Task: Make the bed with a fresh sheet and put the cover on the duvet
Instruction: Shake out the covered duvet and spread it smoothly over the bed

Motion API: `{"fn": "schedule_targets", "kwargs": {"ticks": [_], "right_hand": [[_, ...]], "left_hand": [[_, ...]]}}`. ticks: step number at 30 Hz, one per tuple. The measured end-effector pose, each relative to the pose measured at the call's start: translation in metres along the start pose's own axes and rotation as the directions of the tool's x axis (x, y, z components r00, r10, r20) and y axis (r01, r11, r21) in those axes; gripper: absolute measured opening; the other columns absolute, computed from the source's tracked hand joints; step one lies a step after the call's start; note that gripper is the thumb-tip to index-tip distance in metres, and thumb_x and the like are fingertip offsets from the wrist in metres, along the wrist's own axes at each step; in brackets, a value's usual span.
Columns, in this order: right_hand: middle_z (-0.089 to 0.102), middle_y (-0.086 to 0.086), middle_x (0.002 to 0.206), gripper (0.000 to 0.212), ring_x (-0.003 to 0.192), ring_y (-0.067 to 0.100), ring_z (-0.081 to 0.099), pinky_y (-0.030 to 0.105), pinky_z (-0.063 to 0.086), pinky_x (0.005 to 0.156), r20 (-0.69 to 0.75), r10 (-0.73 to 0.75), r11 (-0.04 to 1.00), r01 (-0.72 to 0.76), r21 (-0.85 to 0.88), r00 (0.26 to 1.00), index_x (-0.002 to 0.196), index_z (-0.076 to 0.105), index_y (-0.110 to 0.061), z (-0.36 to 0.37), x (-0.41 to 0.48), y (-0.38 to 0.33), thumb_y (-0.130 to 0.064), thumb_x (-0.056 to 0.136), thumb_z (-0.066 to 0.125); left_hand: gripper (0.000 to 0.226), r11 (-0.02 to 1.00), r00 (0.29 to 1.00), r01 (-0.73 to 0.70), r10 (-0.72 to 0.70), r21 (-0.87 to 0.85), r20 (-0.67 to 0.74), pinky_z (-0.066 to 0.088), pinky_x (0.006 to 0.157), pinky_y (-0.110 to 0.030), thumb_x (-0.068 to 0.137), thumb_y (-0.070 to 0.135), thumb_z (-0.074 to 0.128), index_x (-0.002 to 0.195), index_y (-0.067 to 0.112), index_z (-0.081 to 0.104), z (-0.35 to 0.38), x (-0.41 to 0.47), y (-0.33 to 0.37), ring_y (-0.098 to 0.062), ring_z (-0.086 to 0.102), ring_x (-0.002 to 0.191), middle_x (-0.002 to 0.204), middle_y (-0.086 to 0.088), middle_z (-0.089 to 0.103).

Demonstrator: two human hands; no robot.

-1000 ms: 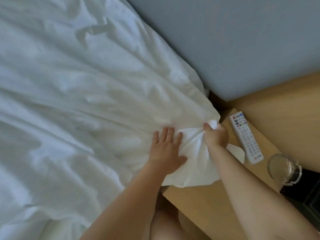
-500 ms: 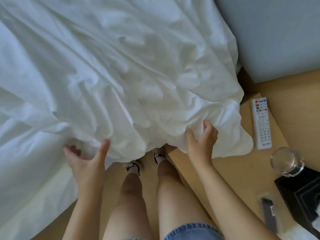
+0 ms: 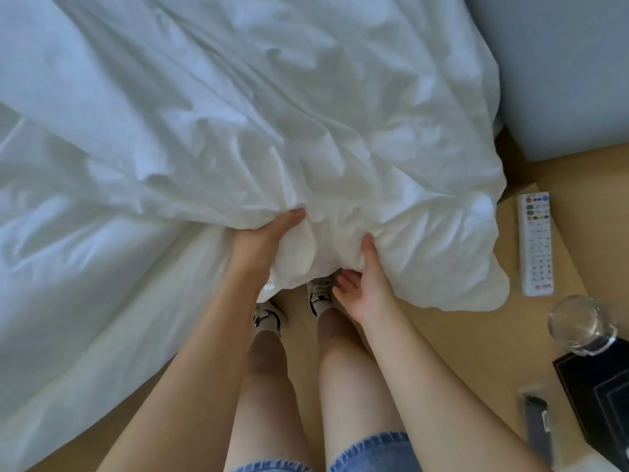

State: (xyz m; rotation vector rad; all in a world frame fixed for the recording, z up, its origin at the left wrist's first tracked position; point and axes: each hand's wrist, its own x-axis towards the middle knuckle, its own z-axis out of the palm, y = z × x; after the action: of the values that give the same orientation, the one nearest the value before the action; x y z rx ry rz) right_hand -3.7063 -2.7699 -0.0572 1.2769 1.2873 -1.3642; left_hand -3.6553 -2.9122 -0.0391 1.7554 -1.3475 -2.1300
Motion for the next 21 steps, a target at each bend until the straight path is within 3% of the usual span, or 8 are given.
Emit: {"fn": "schedule_targets", "kwargs": {"ticks": [2, 4, 7, 9, 12, 15, 18, 21], "right_hand": [[0.062, 0.001, 0.123, 0.059, 0.108, 0.017, 0.058, 0.033, 0.051, 0.090, -0.012, -0.133, 0.980, 0.133, 0.151, 0.991, 0.127, 0.053, -0.018, 0.013, 0.000, -0.004, -0.044, 0.078, 0.073], [0.067, 0.003, 0.116, 0.050, 0.101, 0.019, 0.064, 0.031, 0.058, 0.069, 0.023, -0.174, 0.949, 0.161, 0.271, 0.984, 0.124, 0.057, -0.020, 0.026, -0.006, -0.010, -0.037, 0.080, 0.073], [0.068, 0.006, 0.114, 0.048, 0.101, 0.026, 0.066, 0.037, 0.057, 0.066, 0.109, -0.188, 0.926, 0.140, 0.350, 0.976, 0.124, 0.060, -0.019, 0.038, -0.010, -0.019, -0.042, 0.082, 0.069], [0.070, 0.008, 0.110, 0.047, 0.097, 0.027, 0.067, 0.039, 0.057, 0.064, 0.152, -0.198, 0.909, 0.124, 0.397, 0.968, 0.121, 0.062, -0.019, 0.044, -0.013, -0.026, -0.044, 0.083, 0.067], [0.069, 0.013, 0.112, 0.050, 0.103, 0.033, 0.065, 0.050, 0.053, 0.087, 0.252, -0.161, 0.913, 0.047, 0.406, 0.954, 0.120, 0.063, -0.016, 0.059, -0.017, -0.032, -0.050, 0.082, 0.065], [0.063, 0.014, 0.123, 0.048, 0.115, 0.033, 0.058, 0.049, 0.042, 0.103, 0.323, -0.091, 0.959, -0.004, 0.284, 0.942, 0.127, 0.059, -0.014, 0.077, -0.020, -0.029, -0.045, 0.090, 0.057], [0.061, 0.016, 0.126, 0.041, 0.116, 0.034, 0.057, 0.049, 0.042, 0.103, 0.288, -0.101, 0.964, 0.023, 0.263, 0.952, 0.128, 0.058, -0.009, 0.092, -0.026, -0.032, -0.034, 0.098, 0.047], [0.063, 0.015, 0.123, 0.038, 0.111, 0.035, 0.060, 0.051, 0.042, 0.101, 0.217, -0.118, 0.964, 0.060, 0.259, 0.969, 0.126, 0.059, -0.009, 0.100, -0.035, -0.050, -0.028, 0.095, 0.047]], "left_hand": [[0.041, 0.999, 0.998, -0.024, 0.026, 0.029, -0.055, 0.053, 0.067, -0.014, 0.067, 0.020, 0.084, 0.103, 0.018, 0.065, 0.003, 0.003, 0.003, -0.007, 0.067, 0.087, 0.098, 0.005, 0.071], [0.038, 0.994, 0.986, -0.075, 0.086, 0.085, -0.141, 0.049, 0.064, -0.008, 0.069, 0.020, 0.083, 0.100, 0.024, 0.061, 0.007, 0.005, 0.006, 0.000, 0.063, 0.086, 0.097, 0.012, 0.066], [0.038, 0.976, 0.967, -0.146, 0.175, 0.162, -0.186, 0.048, 0.083, -0.021, 0.072, 0.017, 0.080, 0.094, 0.032, 0.052, 0.007, 0.005, 0.007, -0.007, 0.059, 0.094, 0.097, 0.016, 0.060], [0.037, 0.971, 0.962, -0.149, 0.186, 0.189, -0.201, 0.045, 0.078, -0.020, 0.074, 0.018, 0.078, 0.083, 0.037, 0.048, 0.006, 0.003, 0.007, -0.003, 0.057, 0.086, 0.089, 0.020, 0.056], [0.030, 0.982, 0.972, -0.130, 0.154, 0.140, -0.176, 0.045, 0.059, -0.012, 0.076, 0.017, 0.074, 0.080, 0.035, 0.051, 0.003, 0.006, 0.007, 0.007, 0.057, 0.072, 0.081, 0.019, 0.059], [0.025, 0.983, 0.989, -0.113, 0.125, 0.141, -0.078, 0.045, 0.052, -0.007, 0.074, 0.021, 0.076, 0.087, 0.032, 0.058, 0.000, 0.009, 0.014, 0.007, 0.061, 0.072, 0.084, 0.016, 0.064], [0.041, 0.970, 0.995, -0.098, 0.092, 0.222, 0.034, 0.047, 0.060, -0.006, 0.063, 0.029, 0.086, 0.093, 0.031, 0.058, 0.005, 0.006, 0.017, 0.010, 0.062, 0.079, 0.092, 0.017, 0.065], [0.040, 0.929, 0.996, -0.080, 0.087, 0.361, -0.001, 0.049, 0.080, -0.019, 0.065, 0.029, 0.085, 0.086, 0.032, 0.052, 0.010, 0.002, 0.023, -0.002, 0.059, 0.092, 0.094, 0.015, 0.060]]}}
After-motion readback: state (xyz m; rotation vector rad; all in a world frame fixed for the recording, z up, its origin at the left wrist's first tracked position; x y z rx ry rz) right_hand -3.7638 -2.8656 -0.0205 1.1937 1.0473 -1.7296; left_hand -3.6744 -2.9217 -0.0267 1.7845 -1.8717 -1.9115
